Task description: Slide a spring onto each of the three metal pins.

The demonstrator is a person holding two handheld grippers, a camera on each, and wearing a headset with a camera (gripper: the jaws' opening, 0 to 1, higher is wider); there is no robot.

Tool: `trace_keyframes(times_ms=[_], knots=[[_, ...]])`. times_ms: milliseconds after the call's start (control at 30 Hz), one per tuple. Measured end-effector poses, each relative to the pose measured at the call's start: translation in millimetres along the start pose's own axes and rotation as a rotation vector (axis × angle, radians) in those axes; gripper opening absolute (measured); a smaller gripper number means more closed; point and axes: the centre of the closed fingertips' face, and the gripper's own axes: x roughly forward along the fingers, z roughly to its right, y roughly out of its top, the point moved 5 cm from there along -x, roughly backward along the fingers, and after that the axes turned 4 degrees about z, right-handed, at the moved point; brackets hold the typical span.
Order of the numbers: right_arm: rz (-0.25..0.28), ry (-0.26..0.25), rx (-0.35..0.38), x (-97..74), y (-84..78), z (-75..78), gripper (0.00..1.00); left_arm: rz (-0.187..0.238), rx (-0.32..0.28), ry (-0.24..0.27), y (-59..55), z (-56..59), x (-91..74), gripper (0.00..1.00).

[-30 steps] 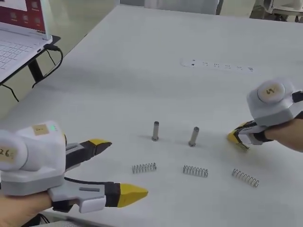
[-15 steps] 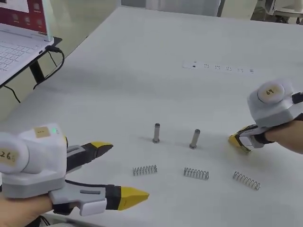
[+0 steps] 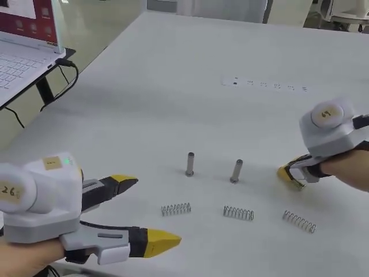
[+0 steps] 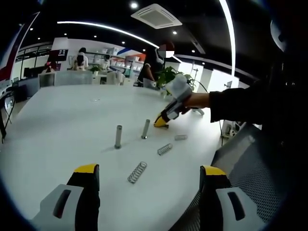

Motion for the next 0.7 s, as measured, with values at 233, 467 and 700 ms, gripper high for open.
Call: trace_keyframes(times_ms=[233,467,700], knots=[[0.009,-0.002,0.005,-5.2,-1.1,-0.8,0.06,-0.004,0.003,-0.007,-0.4,1.2,0.5,0.82],[0.026,-0.011,0.004,-11.7,2.0,-2.2,0.06,-0.006,0.005,-0.01,-0.7,1.5,0.5,0.82],[0.044,-0.022,0.005,-17.8,4.8,-2.4,0.06,-0.005,0.008,-0.014,-0.8,1.7,0.4,0.81]])
